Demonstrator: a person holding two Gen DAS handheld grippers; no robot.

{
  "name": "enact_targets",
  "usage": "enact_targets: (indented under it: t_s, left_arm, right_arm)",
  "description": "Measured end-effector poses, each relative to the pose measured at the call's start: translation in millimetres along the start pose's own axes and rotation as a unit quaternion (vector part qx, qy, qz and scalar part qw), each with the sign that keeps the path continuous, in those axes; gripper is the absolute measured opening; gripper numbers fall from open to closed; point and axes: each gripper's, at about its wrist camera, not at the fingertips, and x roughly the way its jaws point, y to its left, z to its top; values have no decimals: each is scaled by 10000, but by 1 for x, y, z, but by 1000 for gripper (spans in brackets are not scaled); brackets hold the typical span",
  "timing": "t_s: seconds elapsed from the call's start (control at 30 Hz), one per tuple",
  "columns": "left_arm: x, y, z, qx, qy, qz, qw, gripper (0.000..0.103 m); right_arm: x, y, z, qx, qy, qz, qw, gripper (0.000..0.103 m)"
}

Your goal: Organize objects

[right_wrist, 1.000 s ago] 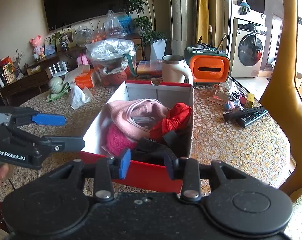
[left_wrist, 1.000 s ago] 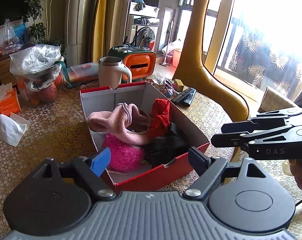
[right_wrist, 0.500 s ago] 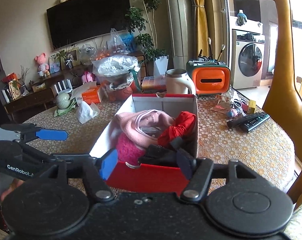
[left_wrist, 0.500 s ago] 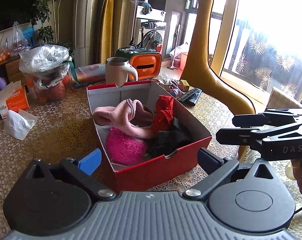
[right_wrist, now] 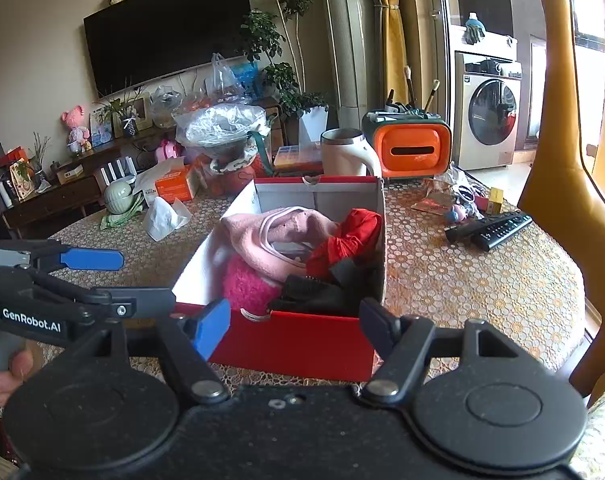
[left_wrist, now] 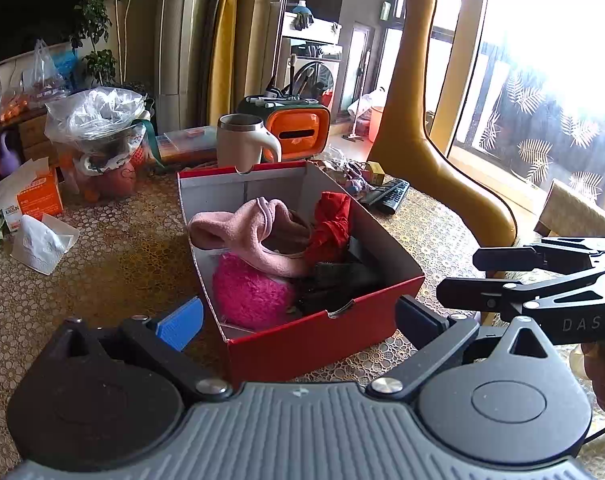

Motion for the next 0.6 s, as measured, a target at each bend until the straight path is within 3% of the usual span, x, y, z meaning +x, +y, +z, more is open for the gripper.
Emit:
enact_targets:
  t_s: [0.6]
  left_arm:
    - [1, -1, -4, -75, 25, 158, 9998, 103]
  right_arm:
    - [3, 6, -5, -93, 108, 43, 9999, 71]
